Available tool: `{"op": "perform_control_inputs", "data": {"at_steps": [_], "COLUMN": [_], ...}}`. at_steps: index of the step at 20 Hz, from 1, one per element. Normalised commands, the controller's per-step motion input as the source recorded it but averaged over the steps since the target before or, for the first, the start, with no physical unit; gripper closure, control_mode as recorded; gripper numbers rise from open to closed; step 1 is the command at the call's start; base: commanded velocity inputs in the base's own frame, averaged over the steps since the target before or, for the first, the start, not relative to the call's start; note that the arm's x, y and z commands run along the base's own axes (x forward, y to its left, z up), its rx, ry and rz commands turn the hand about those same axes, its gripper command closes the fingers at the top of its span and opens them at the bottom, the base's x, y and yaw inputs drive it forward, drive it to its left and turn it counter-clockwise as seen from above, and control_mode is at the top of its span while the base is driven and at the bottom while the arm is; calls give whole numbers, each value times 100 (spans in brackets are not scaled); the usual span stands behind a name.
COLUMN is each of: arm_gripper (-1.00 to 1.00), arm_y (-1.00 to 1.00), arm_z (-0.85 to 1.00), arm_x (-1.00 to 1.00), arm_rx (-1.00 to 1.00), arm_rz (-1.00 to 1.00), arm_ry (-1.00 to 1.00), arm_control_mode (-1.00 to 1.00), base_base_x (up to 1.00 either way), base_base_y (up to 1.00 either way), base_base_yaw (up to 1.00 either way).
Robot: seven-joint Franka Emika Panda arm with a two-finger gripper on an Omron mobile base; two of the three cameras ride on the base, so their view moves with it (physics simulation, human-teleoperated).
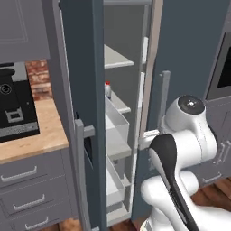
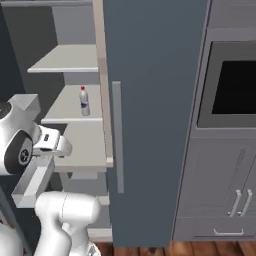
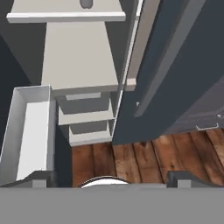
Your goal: Take the bottled waters from the counter and place them in the freezer to freeze. Close the freezer door after placing the bottles.
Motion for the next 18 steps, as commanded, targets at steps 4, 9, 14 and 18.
{"op": "perform_control_inputs", "data": {"at_steps": [4,9,14,18], "arm_gripper": [-100,-100,-100,-100], "arm_y": [0,0,0,0], "arm_z": [0,0,0,0], "arm_x": [0,0,0,0], "arm_rx": [0,0,0,0], "arm_rz": [0,0,0,0], "arm_ry": [0,0,0,0], "arm_control_mode": [100,100,100,100], "base_base_x": [-100,-89,-90,-100], "base_base_y": [86,100,100,100], "base_base_yaw": [-10,-1,-11,-24]}}
